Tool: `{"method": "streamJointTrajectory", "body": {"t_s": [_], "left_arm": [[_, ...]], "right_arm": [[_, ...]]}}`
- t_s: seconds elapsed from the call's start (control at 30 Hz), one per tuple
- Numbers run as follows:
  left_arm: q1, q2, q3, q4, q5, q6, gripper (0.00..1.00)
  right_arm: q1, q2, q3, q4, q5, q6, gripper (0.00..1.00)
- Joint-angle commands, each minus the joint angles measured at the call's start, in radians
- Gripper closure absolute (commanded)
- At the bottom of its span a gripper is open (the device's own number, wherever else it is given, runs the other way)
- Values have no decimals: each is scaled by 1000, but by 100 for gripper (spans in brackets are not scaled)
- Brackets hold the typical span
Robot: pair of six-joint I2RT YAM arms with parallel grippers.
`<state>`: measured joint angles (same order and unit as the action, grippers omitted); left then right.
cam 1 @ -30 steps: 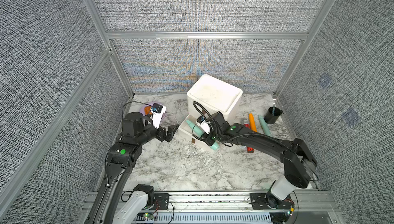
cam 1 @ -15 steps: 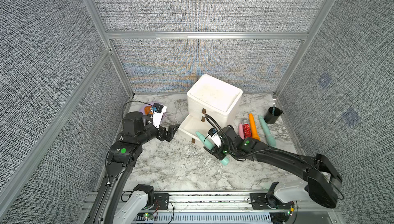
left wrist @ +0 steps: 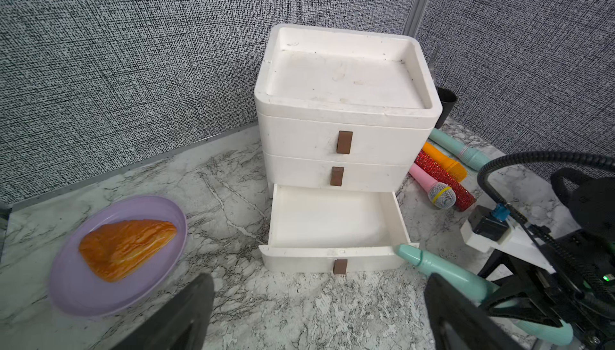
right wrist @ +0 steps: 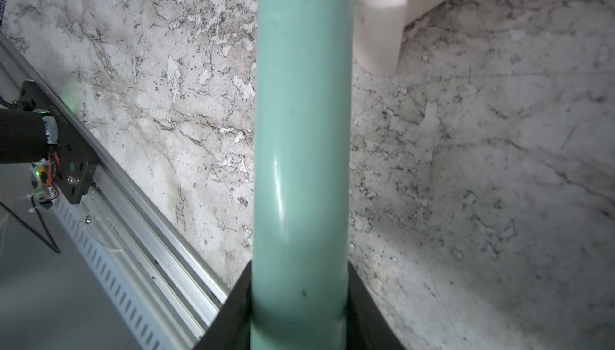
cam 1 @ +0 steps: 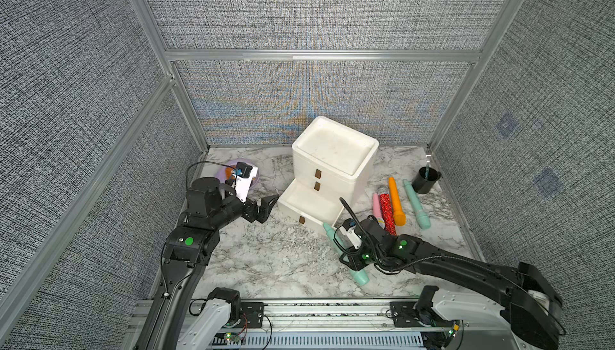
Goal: Take the microphone out of the drawer
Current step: Place the microphone at the center of the board.
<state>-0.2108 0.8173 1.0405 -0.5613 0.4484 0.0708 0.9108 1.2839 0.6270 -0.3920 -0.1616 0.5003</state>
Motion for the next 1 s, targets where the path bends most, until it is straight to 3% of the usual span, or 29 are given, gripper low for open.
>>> {"method": "streamJointTrajectory", "body": {"t_s": [0.0, 0.07, 0.27, 0.57, 0.8, 0.97], "left_arm": [[3, -7, -5, 34, 8, -3, 0], [4, -9, -9, 33, 9, -5, 0], [4, -10, -7, 30, 9, -5, 0], [3, -14, -10, 29, 12, -5, 0], [3, -24, -13, 29, 9, -5, 0], [4, -23, -13, 29, 11, -6, 0]], "right_arm": [[9, -39, -10, -60, -31, 123, 100], [13, -70, -15, -75, -43, 125, 100], [4, -192, -17, -171, 100, 227, 100], [-81, -287, -4, -253, 201, 270, 100], [-283, -326, -17, -194, 149, 185, 100], [-374, -190, 10, -32, 106, 107, 100]]}}
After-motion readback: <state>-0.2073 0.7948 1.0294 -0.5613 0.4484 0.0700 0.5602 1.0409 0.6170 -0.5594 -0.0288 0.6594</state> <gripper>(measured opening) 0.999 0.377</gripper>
